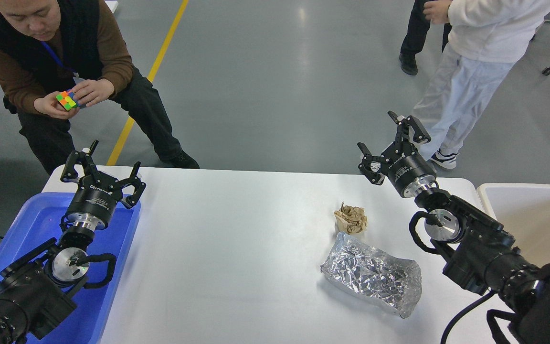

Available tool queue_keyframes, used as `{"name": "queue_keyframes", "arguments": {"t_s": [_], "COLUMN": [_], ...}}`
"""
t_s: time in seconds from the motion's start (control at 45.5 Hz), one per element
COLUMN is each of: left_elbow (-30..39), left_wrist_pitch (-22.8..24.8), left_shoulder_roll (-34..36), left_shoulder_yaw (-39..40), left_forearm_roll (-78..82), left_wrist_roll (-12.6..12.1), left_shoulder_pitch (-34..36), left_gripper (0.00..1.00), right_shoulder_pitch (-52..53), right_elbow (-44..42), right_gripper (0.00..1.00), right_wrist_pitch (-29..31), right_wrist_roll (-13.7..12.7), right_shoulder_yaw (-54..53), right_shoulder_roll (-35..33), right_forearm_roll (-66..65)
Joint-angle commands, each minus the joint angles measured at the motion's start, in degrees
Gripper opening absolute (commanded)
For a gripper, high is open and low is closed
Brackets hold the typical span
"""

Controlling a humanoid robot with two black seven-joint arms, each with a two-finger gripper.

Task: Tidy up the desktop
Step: 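Raise the right gripper and swing it toward the silver foil bag, then lower the open right gripper beside the silver foil bag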

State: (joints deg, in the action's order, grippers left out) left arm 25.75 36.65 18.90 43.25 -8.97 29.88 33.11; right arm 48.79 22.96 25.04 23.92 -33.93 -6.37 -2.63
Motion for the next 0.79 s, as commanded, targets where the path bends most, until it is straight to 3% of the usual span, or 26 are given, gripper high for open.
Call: {"name": "queue_keyframes", "arguments": {"t_s": [0.0,0.22,0.461,0.768], "left_elbow": [0.0,0.0,0.0,0.0], "left_wrist_pitch": [0.0,0.0,0.0,0.0], "left_shoulder_roll": [0.0,0.0,0.0,0.0], "left_shoulder_yaw": [0.0,0.0,0.0,0.0], "left_forearm_roll": [0.0,0.0,0.0,0.0], "left_wrist_roll": [0.0,0.0,0.1,0.0], "left_shoulder_pitch": [0.0,0.0,0.0,0.0], "left_gripper": [1.00,1.00,1.00,1.00], "right_shoulder_pitch": [0.0,-0.2,1.0,3.3], "right_elbow": [15.5,31.3,47.3,52.9], "right_gripper": [1.00,1.00,1.00,1.00], "right_wrist_pitch": [-3.0,-5.7,-6.5,-6.5], "right_wrist_roll": [-0.1,0.0,-0.1,0.0], "right_shoulder_yaw": [3.4,9.2,16.3,26.3], "right_shoulder_roll": [-7.8,-17.1,-29.0,-36.9], "right_forearm_roll": [-1.2,-6.1,-25.2,-50.2]}}
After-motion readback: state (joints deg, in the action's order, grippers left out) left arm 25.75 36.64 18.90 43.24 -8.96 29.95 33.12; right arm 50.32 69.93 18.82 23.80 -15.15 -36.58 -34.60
